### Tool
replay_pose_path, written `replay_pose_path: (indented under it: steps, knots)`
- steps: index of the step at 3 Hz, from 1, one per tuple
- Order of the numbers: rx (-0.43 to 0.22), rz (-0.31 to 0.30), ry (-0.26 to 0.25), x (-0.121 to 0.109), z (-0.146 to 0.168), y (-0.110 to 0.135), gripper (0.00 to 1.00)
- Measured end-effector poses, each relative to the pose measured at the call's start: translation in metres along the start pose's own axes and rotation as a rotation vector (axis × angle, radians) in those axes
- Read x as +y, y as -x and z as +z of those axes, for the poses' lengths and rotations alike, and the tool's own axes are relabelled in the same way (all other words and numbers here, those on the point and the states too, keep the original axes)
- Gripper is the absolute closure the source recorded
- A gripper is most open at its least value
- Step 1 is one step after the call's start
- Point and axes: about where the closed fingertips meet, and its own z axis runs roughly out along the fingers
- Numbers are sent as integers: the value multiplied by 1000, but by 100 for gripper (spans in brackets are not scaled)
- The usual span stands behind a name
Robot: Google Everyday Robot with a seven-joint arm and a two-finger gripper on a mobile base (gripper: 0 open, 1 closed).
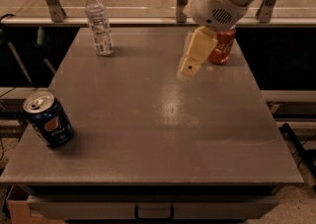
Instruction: Move blue plastic bottle near coke can
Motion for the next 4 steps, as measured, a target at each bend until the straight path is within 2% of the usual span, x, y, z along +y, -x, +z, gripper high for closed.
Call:
replay_pose_path:
  steps: [1,2,3,4]
  knots:
    - [0,0,0,0,0,0,0]
    - [-57,27,3,-10,9,2,0]
    - [-168,26,2,-34,38,38,0]
    - [-316,-11,14,-65,83,92,0]
